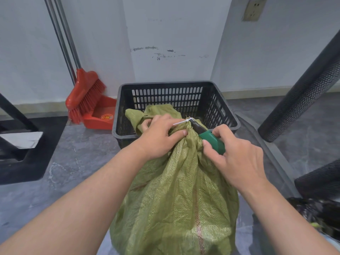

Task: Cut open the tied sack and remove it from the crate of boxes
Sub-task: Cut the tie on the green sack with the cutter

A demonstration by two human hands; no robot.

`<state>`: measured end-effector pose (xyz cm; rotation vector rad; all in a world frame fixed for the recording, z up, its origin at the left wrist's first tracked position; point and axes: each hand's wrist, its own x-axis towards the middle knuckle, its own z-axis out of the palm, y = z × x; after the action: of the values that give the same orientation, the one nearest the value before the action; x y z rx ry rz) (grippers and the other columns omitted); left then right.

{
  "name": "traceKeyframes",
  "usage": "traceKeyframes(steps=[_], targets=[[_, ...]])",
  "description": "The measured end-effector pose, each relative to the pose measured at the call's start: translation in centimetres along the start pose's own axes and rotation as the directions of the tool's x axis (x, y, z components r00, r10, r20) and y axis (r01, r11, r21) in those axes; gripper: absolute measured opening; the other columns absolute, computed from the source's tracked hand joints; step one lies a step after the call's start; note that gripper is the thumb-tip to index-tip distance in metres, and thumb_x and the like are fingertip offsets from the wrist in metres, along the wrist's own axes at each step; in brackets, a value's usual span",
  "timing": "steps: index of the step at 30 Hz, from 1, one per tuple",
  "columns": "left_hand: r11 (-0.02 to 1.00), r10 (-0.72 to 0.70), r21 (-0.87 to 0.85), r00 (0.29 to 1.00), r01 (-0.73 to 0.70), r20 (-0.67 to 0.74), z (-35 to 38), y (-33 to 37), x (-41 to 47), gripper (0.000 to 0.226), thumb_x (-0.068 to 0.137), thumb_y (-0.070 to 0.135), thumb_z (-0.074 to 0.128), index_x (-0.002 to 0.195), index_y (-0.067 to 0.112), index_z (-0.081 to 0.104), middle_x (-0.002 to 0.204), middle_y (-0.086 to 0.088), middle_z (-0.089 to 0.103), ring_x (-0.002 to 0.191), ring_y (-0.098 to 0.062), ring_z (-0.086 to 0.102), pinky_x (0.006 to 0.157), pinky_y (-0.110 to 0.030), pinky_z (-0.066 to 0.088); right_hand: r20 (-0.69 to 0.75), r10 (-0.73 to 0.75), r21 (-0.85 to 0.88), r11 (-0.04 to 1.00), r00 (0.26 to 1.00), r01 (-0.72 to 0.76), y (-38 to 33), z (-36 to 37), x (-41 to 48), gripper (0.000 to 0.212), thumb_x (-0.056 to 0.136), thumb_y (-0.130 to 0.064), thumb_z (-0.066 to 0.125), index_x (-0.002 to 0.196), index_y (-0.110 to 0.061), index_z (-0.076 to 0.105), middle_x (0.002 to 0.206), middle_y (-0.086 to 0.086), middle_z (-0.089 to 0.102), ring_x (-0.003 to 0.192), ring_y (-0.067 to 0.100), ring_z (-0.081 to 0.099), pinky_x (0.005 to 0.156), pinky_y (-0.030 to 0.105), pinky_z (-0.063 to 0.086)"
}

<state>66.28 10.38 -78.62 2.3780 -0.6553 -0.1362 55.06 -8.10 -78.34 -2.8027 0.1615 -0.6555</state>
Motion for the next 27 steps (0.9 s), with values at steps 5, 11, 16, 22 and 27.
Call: traceKeyframes(steps=[5, 11, 16, 22, 27], targets=[[0.993, -0.006, 0.119, 0.998, 0.014, -0.068, 0.8, 0.8, 0.2, 0.021, 0.104, 0.039, 0.051, 0.096, 0.032, 0.069, 0.085, 0.013, 0.050, 0.111, -0.022, 0.045, 0.108, -0.046, 0.020, 0.081, 0.117, 0.074, 0.990, 0.990, -0.123, -0.1, 0.3, 0.3, 0.037, 0.091, -0.066, 0.054, 0.096, -0.030, 0.049, 0.063, -0.006, 0.061, 0.074, 0.032, 0.065, 0.059, 0.037, 0.035], [0.966, -0.043, 0.247, 0.990, 0.074, -0.131, 1.2, 1.9, 0.2, 0.033, 0.104, 0.034, 0.050, 0.074, 0.023, 0.056, 0.084, 0.008, 0.056, 0.107, -0.023, 0.044, 0.109, -0.049, 0.018, 0.119, 0.294, 0.168, 0.935, 0.949, -0.311, -0.9, 0.9, 0.7, 0.040, 0.087, -0.067, 0.058, 0.091, -0.028, 0.050, 0.073, -0.008, 0.067, 0.079, 0.026, 0.060, 0.067, 0.038, 0.046], [0.911, -0.102, 0.406, 0.994, 0.079, 0.035, 1.3, 1.7, -0.8, 0.033, 0.104, 0.028, 0.049, 0.071, 0.029, 0.053, 0.077, 0.012, 0.051, 0.106, -0.024, 0.042, 0.118, -0.058, 0.015, 0.019, 0.554, 0.478, 0.726, 0.832, -0.494, 0.0, 0.7, 2.9, 0.040, 0.086, -0.060, 0.058, 0.084, -0.020, 0.058, 0.069, 0.002, 0.069, 0.065, 0.030, 0.066, 0.062, 0.047, 0.057], [0.976, -0.124, 0.177, 0.992, 0.129, -0.038, 0.2, 0.8, -1.0, 0.021, 0.103, 0.035, 0.051, 0.091, 0.034, 0.068, 0.099, 0.012, 0.064, 0.117, -0.025, 0.046, 0.114, -0.057, 0.019, 0.173, 0.516, 0.482, 0.699, 0.839, -0.529, 0.3, 0.5, 1.9, 0.037, 0.091, -0.051, 0.061, 0.083, -0.017, 0.053, 0.059, -0.002, 0.070, 0.045, 0.019, 0.062, 0.053, 0.033, 0.051], [0.995, -0.101, -0.017, 0.995, 0.101, -0.024, 0.6, 1.4, -1.2, 0.038, 0.090, 0.055, 0.052, 0.126, 0.058, 0.064, 0.125, 0.011, 0.064, 0.130, -0.019, 0.049, 0.118, -0.053, 0.024, 0.225, 0.490, 0.606, 0.606, 0.842, -0.515, -1.1, 1.3, 2.3, 0.036, 0.093, -0.049, 0.062, 0.087, -0.014, 0.054, 0.060, 0.003, 0.069, 0.038, 0.018, 0.055, 0.044, 0.027, 0.040]])
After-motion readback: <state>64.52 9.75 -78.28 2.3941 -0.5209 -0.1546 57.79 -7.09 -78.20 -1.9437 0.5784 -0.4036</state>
